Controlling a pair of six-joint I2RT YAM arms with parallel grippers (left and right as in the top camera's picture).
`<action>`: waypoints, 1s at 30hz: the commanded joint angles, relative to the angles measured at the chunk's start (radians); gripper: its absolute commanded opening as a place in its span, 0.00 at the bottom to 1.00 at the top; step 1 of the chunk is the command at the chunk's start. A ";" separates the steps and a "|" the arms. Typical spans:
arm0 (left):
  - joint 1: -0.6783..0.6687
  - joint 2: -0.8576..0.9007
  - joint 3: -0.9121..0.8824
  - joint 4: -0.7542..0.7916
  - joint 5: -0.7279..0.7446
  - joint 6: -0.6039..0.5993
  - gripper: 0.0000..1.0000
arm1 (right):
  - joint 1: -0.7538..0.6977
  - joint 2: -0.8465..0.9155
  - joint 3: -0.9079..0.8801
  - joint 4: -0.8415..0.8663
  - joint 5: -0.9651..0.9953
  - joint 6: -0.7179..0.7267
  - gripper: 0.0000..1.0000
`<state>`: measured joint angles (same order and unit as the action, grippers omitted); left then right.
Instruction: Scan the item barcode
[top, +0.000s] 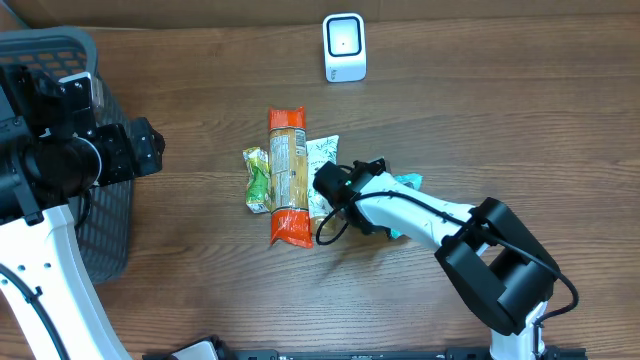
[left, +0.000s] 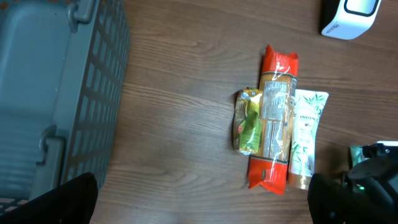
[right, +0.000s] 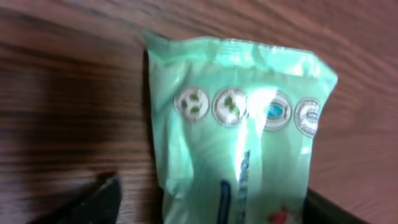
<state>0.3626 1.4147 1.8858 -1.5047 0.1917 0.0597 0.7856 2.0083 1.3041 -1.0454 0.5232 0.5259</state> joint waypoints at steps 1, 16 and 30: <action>0.003 0.004 0.006 -0.002 0.011 0.019 1.00 | -0.016 0.008 0.026 0.005 -0.080 0.001 0.89; 0.003 0.004 0.006 -0.002 0.011 0.019 0.99 | -0.023 0.016 0.292 -0.074 -0.233 -0.107 0.89; 0.003 0.004 0.006 -0.002 0.011 0.019 1.00 | -0.017 0.085 0.201 -0.103 -0.111 -0.167 0.73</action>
<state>0.3626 1.4147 1.8858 -1.5047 0.1913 0.0597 0.7666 2.0911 1.5360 -1.1465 0.3592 0.3664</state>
